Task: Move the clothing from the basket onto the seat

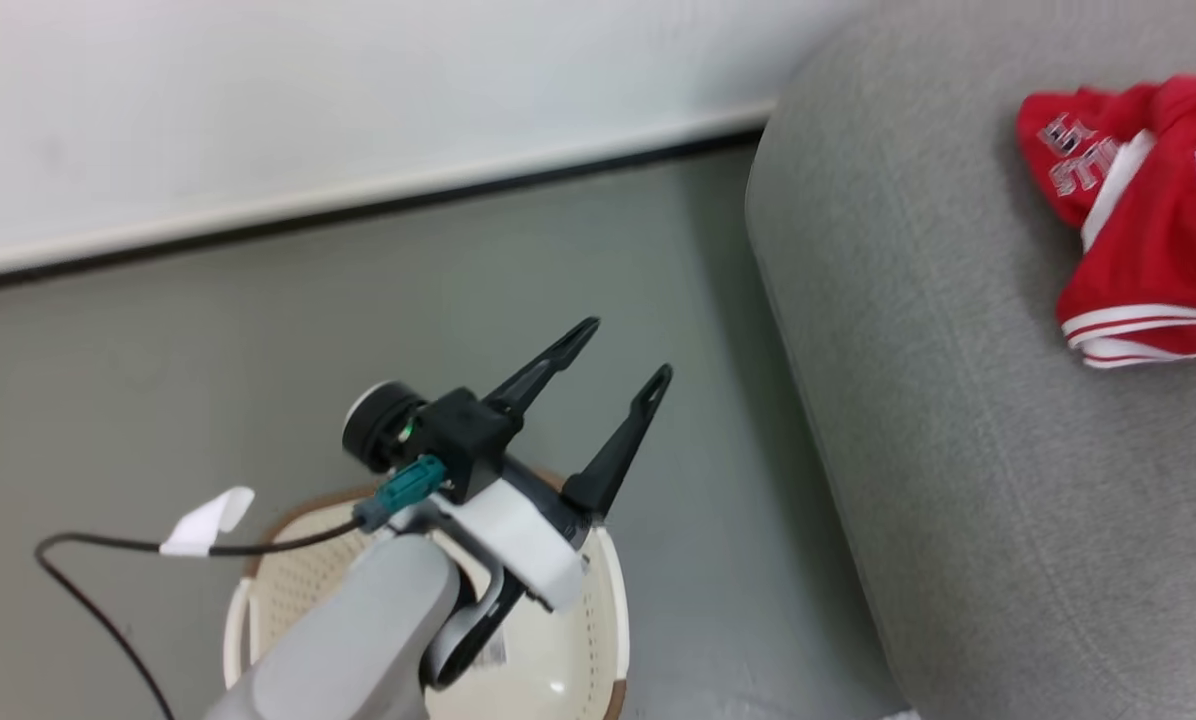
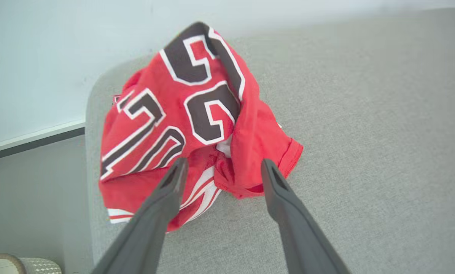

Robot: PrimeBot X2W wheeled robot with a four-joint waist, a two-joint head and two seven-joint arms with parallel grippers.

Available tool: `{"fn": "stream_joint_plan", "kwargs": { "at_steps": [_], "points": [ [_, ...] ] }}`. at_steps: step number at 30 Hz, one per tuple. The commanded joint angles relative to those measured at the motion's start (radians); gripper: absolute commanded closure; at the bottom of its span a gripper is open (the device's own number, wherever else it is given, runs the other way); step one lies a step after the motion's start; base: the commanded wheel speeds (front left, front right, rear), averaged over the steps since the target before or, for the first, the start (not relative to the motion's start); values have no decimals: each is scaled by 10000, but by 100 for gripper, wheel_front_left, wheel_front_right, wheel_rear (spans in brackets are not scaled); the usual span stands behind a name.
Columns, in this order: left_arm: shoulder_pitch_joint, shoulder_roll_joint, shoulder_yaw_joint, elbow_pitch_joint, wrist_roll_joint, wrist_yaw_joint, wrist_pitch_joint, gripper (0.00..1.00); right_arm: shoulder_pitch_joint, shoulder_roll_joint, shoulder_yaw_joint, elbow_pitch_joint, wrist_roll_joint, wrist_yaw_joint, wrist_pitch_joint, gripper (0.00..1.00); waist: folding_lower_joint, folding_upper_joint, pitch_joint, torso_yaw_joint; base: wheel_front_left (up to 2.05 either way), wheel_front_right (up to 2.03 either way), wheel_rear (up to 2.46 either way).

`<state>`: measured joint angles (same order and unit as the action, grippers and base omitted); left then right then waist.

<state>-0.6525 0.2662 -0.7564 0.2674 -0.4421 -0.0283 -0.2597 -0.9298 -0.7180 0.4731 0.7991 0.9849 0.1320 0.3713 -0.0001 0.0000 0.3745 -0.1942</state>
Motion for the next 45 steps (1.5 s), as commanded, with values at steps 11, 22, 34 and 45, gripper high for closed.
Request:
{"fn": "stream_joint_plan", "kwargs": {
  "at_steps": [11,22,34,45],
  "points": [
    [1867,134,990,-51,-384,349,-51,0,1345,-234,494,-1924,-333,-27,-1545,0,1,0,-3091,397,0,0,0],
    [3350,771,2850,-570,-597,1017,-47,0,2971,488,384,-4265,-578,-27,-3487,0,1,0,-4010,1068,0,0,0],
    [5031,860,4721,-875,-354,1594,-48,0,5505,2128,-513,-4875,-2193,-27,-5646,0,1,0,-4290,1829,0,0,0],
    [6205,92,6487,-723,445,1249,-47,0,7531,3841,-1900,-5198,-4259,-27,-6369,0,1,0,-4213,2066,0,0,0]
  ]
}}
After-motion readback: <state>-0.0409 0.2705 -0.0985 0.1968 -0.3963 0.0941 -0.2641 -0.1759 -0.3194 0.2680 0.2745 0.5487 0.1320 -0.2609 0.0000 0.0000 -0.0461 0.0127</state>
